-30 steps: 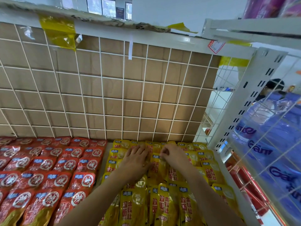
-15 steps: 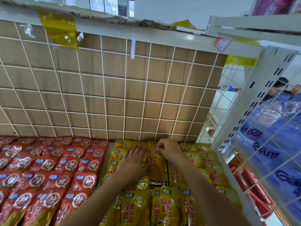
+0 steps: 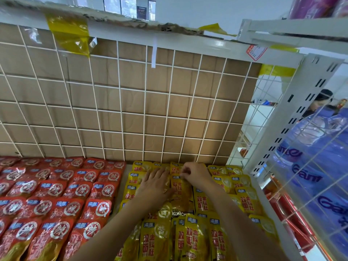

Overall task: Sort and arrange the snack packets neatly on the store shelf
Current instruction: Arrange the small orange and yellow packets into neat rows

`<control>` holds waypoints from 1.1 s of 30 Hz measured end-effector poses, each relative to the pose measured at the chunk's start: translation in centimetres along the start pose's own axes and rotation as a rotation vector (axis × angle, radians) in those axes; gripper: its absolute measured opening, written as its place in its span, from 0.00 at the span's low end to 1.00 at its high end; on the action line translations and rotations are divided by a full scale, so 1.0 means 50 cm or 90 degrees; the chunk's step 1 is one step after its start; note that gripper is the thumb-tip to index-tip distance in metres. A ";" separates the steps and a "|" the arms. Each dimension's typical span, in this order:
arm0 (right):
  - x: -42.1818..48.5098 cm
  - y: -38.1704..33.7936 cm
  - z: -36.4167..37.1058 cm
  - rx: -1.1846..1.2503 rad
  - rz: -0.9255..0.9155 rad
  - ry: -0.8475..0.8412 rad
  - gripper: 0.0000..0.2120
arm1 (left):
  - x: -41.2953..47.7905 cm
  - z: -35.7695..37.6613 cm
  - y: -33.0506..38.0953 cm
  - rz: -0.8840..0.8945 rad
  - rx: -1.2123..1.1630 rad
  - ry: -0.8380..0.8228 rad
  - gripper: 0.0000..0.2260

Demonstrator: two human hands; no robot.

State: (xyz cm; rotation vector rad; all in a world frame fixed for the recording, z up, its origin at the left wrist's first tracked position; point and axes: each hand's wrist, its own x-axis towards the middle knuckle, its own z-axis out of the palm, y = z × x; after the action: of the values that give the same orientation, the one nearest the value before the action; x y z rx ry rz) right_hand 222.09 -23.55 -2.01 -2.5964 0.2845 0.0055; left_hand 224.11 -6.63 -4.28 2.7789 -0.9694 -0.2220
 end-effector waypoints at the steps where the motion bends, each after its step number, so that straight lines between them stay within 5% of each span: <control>1: -0.001 -0.001 0.000 0.000 -0.002 -0.001 0.02 | -0.001 -0.001 0.000 0.004 0.000 0.002 0.30; 33: -0.013 0.017 0.007 -0.019 -0.035 0.043 0.03 | 0.013 -0.021 0.008 0.070 -0.039 0.004 0.26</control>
State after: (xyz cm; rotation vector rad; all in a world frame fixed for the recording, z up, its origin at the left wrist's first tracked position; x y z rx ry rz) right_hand 221.30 -23.97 -2.70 -2.6373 0.2392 -0.0984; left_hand 224.59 -7.19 -3.22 2.6600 -1.0897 -0.2220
